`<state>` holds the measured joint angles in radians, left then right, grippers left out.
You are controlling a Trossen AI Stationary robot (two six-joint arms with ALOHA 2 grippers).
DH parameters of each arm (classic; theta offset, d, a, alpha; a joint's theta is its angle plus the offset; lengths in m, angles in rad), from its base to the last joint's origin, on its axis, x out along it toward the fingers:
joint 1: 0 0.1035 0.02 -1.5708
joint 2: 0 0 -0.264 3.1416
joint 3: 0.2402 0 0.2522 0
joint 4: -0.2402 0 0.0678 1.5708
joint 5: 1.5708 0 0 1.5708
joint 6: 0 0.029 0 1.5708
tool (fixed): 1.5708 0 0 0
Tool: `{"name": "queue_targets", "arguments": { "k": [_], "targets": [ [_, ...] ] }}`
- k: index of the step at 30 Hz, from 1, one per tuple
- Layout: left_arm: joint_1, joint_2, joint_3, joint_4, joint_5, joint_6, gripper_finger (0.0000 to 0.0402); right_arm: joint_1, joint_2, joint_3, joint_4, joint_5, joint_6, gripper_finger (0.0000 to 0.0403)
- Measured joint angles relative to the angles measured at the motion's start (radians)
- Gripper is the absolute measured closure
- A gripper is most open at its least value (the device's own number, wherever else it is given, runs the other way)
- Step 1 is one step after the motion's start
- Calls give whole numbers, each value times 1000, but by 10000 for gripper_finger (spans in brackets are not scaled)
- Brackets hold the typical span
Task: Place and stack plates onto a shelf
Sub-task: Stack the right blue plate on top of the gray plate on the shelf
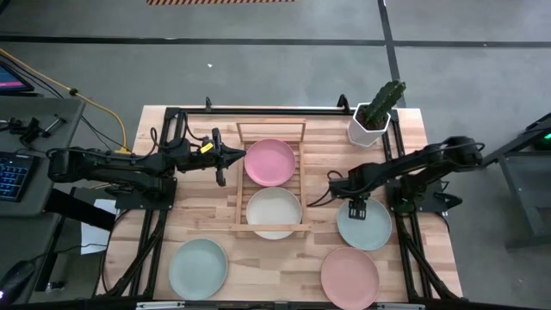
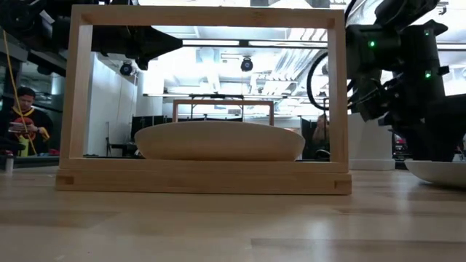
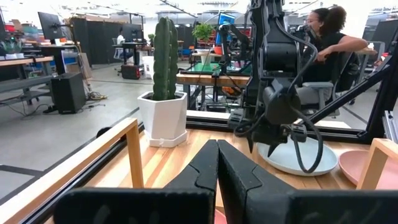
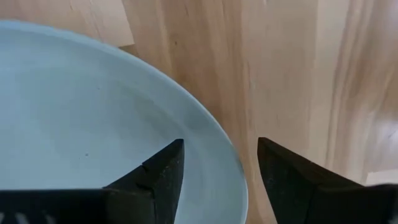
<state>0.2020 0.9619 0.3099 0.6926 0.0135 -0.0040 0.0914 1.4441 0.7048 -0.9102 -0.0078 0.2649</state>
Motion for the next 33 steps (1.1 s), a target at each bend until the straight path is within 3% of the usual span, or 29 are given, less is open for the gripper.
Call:
{"name": "queue_targets", "arguments": {
  "k": [6,9,12,14,24,33],
  "targets": [
    [0,0,0,0,0,0,401,0,22,0,5,-1,-39,241],
    [0,0,0,0,0,0,401,0,22,0,5,-6,-49,290],
    [0,0,0,0,0,3,401,-1,22,0,-4,-28,-45,367],
    [0,0,0,0,0,6,401,0,20,0,-4,-57,-26,390],
    [0,0,0,0,0,7,402,-56,-38,0,-39,-117,24,401],
    [0,0,0,0,0,8,401,-145,-280,0,-62,-113,116,402]
  ]
}}
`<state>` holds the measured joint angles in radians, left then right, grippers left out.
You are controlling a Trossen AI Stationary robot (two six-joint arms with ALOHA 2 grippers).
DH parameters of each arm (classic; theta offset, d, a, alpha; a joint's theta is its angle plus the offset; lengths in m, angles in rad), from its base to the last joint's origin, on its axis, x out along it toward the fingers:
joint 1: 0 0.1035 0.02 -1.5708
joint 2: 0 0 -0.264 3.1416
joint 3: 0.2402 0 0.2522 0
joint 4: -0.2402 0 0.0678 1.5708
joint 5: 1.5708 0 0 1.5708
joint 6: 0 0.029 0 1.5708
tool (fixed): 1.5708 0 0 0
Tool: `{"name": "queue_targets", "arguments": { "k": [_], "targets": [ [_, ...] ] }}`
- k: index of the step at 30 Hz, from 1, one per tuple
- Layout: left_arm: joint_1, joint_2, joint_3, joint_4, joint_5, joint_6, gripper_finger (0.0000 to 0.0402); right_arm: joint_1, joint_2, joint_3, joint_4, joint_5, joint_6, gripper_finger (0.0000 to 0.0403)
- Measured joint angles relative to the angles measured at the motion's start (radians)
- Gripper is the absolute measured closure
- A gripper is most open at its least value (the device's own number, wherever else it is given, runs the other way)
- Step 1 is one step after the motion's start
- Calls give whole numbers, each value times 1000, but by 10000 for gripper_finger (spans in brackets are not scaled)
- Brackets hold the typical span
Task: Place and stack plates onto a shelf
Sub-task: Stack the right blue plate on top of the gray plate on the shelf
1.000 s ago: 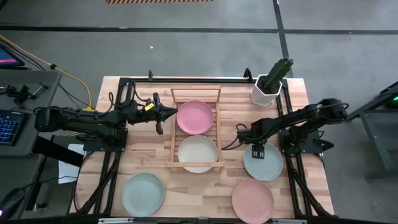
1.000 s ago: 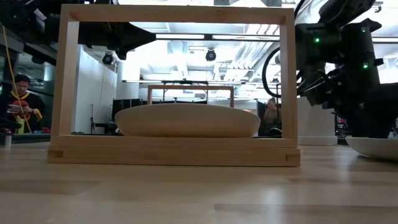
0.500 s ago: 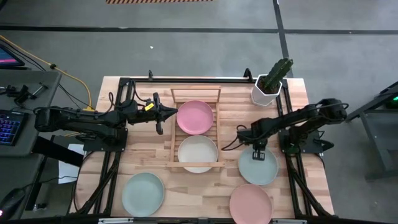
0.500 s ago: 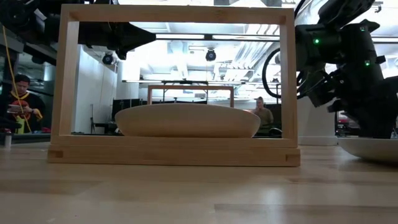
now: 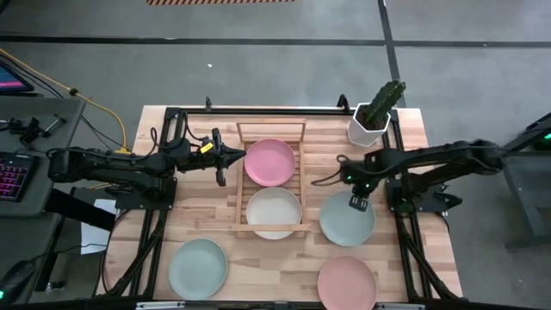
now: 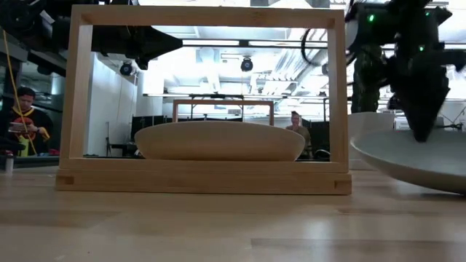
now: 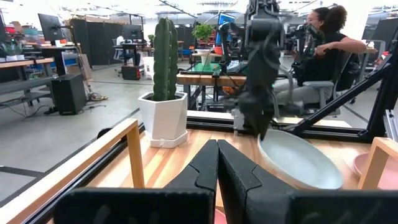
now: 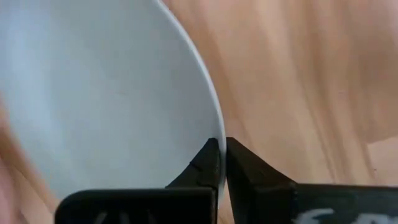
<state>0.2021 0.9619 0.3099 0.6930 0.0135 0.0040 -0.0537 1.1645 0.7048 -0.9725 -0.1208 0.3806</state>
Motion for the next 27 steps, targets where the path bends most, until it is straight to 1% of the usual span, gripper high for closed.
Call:
{"name": "queue_targets", "arguments": {
  "k": [8,11,14,17,19,23,27],
  "targets": [
    [0,0,0,2,0,0,402,-49,-240,0,17,79,133,402],
    [0,0,0,9,0,0,401,-60,-296,0,67,151,191,402],
    [0,0,0,9,0,0,401,-65,-318,0,184,240,250,402],
    [0,0,0,15,-1,0,401,-65,-302,1,352,312,322,403],
    [0,0,0,16,-1,0,401,-65,-269,1,459,328,342,403],
    [0,0,0,15,-2,0,401,-64,-168,1,626,321,354,403],
    [0,0,0,15,-4,0,402,-64,-40,1,746,264,382,403]
  ]
}}
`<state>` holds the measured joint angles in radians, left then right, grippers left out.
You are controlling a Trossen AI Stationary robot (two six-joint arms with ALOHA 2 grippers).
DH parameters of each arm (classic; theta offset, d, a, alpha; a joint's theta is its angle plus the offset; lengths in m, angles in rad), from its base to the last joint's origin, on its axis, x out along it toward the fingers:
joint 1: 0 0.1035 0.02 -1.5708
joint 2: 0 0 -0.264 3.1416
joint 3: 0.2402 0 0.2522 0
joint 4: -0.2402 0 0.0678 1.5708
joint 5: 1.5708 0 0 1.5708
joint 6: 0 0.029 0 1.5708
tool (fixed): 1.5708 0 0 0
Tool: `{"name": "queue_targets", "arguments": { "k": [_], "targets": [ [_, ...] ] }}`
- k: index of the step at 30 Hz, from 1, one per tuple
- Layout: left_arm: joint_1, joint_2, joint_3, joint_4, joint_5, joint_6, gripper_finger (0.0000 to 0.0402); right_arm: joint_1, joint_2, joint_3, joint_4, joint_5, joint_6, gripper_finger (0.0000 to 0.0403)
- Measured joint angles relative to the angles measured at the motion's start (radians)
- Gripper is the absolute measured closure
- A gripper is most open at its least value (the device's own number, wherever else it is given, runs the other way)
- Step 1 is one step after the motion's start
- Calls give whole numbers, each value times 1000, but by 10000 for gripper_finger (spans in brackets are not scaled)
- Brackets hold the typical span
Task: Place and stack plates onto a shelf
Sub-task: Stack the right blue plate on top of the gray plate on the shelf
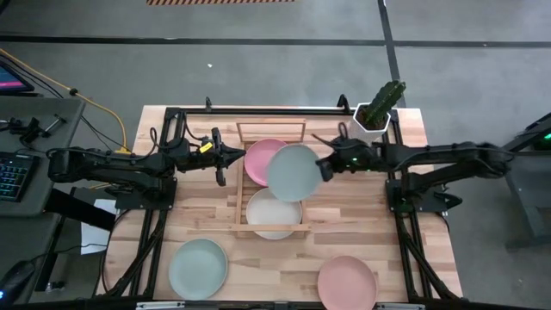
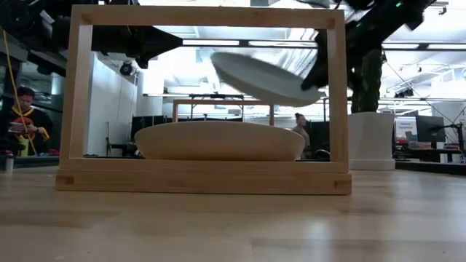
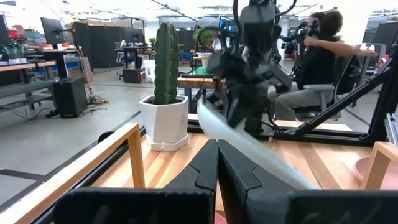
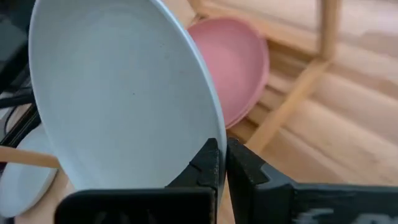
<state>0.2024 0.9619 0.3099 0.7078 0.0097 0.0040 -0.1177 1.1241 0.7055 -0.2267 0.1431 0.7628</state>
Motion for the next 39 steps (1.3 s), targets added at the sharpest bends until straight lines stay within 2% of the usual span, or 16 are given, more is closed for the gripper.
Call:
{"name": "queue_targets", "arguments": {
  "k": [7,16,22,39],
  "targets": [
    [0,0,0,-2,0,0,402,8,176,0,168,-113,32,403],
    [0,0,0,-2,0,0,401,78,286,0,262,-161,97,403],
    [0,0,0,-2,0,0,401,116,316,0,269,-125,120,403],
    [0,0,0,-4,1,0,401,162,318,0,292,-126,112,402]
  ]
}}
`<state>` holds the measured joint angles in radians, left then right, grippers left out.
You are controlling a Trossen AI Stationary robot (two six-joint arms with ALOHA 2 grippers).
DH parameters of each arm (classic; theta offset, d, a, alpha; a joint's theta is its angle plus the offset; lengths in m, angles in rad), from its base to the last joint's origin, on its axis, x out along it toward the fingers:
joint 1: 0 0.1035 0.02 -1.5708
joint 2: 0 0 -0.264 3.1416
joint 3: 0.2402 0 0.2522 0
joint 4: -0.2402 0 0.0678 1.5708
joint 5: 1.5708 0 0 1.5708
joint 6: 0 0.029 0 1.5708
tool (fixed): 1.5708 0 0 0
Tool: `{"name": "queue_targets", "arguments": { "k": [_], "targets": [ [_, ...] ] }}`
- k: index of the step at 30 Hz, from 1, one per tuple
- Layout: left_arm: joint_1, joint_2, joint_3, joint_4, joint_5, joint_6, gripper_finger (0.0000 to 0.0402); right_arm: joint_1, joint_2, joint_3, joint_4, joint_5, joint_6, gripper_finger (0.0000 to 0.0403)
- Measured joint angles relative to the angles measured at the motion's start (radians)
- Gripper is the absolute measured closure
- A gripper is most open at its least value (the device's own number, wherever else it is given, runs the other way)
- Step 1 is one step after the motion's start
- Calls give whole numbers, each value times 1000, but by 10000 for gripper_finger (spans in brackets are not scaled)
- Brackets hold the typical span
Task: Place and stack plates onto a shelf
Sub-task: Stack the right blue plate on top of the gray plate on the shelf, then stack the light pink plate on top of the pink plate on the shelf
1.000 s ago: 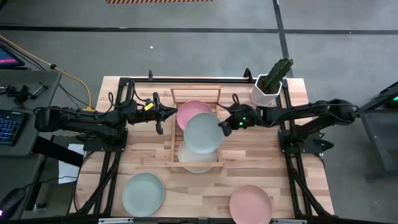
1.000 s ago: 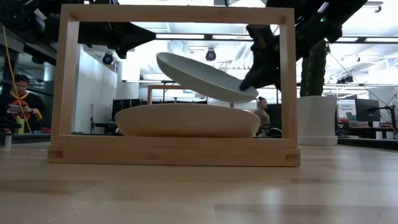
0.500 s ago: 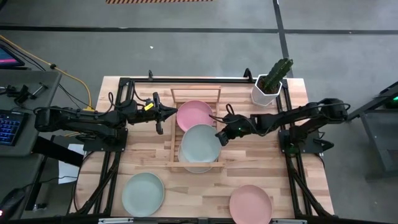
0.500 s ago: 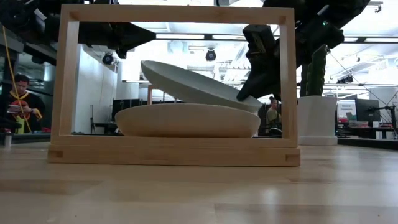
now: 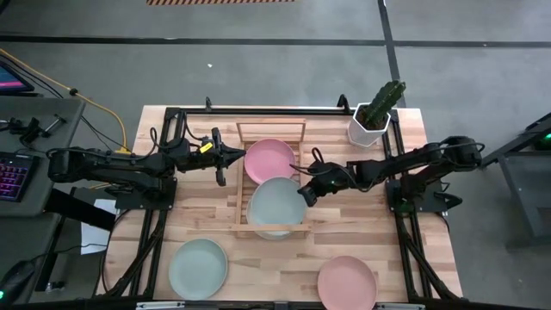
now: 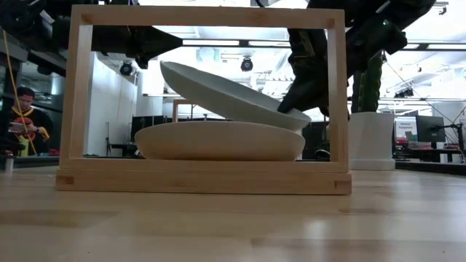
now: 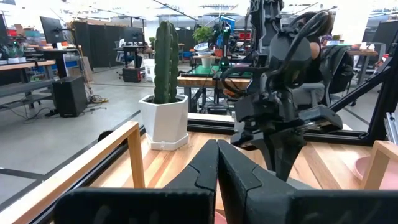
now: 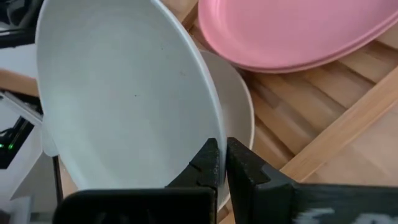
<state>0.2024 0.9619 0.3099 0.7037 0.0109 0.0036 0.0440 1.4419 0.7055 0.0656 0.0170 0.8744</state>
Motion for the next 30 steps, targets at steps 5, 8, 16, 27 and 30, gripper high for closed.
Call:
{"name": "queue_targets", "arguments": {
  "k": [5,8,16,27,30],
  "targets": [
    [0,0,0,0,0,0,402,4,0,0,-1,1,-31,402],
    [0,0,0,0,0,0,401,5,0,0,-1,16,-44,390],
    [0,0,0,-1,0,0,401,9,0,0,1,33,-55,306],
    [0,0,0,-3,0,0,402,5,-14,0,14,-94,-121,250],
    [0,0,0,-6,0,0,401,-4,-48,1,-54,-98,-159,250]
  ]
}}
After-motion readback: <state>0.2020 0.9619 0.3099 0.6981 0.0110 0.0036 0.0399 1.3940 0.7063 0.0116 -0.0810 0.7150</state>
